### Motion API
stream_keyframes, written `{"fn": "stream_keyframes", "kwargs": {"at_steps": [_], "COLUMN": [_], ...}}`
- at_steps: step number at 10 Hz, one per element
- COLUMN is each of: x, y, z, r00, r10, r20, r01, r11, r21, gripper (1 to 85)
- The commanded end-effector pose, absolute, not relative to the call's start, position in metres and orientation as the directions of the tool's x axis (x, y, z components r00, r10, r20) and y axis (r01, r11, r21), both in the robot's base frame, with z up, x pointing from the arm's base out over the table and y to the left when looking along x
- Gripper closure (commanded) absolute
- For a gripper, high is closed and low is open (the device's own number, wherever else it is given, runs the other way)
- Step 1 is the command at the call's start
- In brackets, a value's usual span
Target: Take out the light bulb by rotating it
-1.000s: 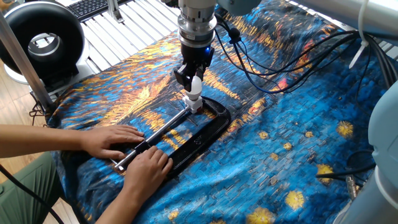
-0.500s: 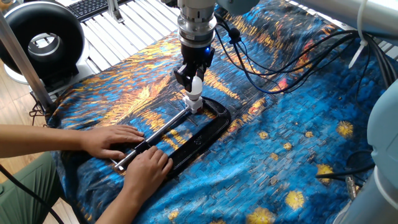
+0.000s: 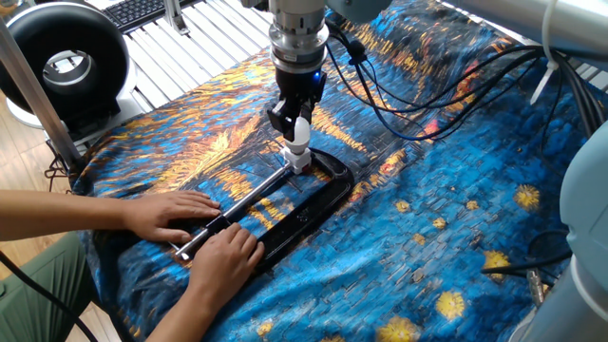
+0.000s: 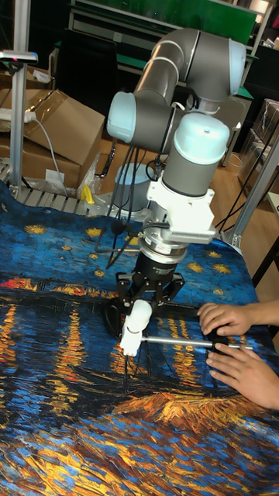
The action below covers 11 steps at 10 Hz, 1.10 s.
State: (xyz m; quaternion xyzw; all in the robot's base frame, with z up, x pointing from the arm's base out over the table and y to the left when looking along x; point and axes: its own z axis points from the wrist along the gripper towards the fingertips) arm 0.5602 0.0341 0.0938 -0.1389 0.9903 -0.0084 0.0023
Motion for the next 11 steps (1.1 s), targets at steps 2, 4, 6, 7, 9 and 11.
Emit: {"fn": "stream_keyframes", "kwargs": {"at_steps": [2, 4, 6, 7, 9, 11], "x": [0.5684, 0.5679, 0.5658, 0.5663, 0.5679, 0.5709], "y": [0.0352, 0.0423, 0.0353, 0.0346, 0.0342, 0.0324], "z": [0.0942, 0.0948, 0.0956, 0.0947, 0.0944, 0.0943], "r00": [-0.899, -0.864, -0.798, -0.763, -0.71, -0.638], "r10": [-0.436, -0.5, -0.601, -0.645, -0.703, -0.769], "r20": [-0.035, -0.056, -0.042, -0.043, -0.043, -0.042], "r01": [-0.435, -0.501, -0.601, -0.645, -0.703, -0.767], "r11": [0.9, 0.865, 0.799, 0.764, 0.711, 0.639], "r21": [-0.024, 0.002, -0.019, -0.024, -0.032, -0.05], "gripper": [62.7, 63.0, 63.7, 65.3, 65.3, 66.0]}}
